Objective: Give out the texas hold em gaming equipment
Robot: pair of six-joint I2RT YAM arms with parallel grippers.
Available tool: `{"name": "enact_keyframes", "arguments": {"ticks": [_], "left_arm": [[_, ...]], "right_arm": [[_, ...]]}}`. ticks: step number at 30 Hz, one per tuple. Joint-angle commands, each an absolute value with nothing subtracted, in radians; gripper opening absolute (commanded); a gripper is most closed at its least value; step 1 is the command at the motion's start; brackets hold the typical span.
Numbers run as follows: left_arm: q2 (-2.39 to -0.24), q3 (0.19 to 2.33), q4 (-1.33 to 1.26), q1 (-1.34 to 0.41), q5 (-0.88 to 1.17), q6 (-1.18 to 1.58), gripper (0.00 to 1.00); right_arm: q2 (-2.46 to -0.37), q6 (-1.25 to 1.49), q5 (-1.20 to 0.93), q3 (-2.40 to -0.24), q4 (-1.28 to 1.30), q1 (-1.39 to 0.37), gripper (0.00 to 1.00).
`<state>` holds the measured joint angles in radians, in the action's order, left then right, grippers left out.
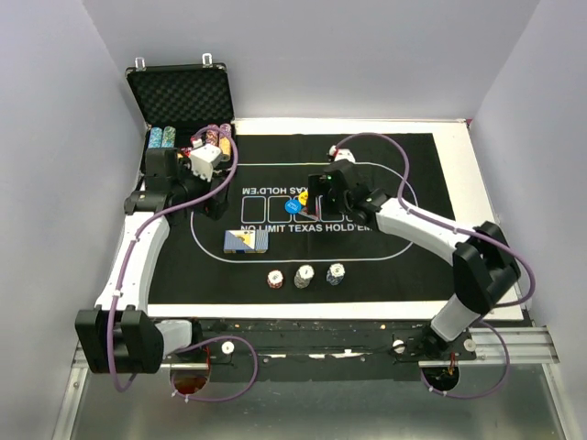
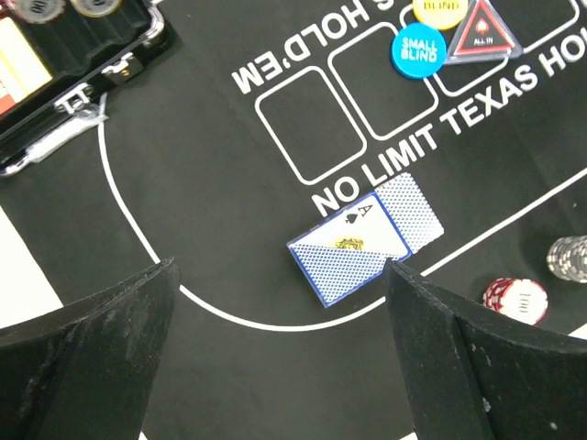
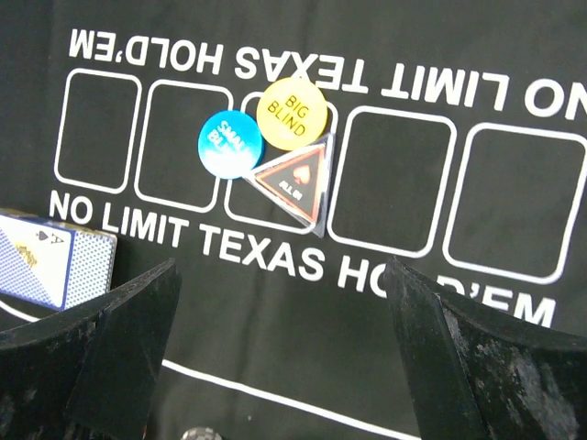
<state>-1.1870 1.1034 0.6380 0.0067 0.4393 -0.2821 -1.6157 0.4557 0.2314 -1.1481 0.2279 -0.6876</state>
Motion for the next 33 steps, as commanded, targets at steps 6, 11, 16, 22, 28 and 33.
{"name": "enact_keyframes", "arguments": {"ticks": [6,11,16,22,28,33], "left_arm": [[-1.308,1.138,0.710,-0.055,0.566,-0.500,0.99],[-1.344,1.103,0.765,-0.090,0.569,-0.756,0.99],[-1.393,1.057,0.796,-0.116,0.580,-0.974,0.99],[-1.456,1.022,0.762,-0.179,0.518,-1.055,0.99],[-1.520,1.055,0.721,-0.198,0.540,-1.006,0.99],[-1.566,1.118,0.692,-0.202,0.575,-0.922,0.99]], "right_arm": [[-1.762,0.408,0.296,-1.299,0.265,-0.793,1.00],[-1.709,0.407,0.342,-1.278,0.276,-0.790,1.00],[-1.591,0.422,0.353,-1.220,0.291,-0.775,1.00],[-1.476,0.469,0.282,-1.148,0.324,-0.694,1.00],[-1.463,0.477,0.241,-1.127,0.334,-0.637,1.00],[-1.517,0.488,0.213,-1.164,0.339,-0.614,1.00]]}}
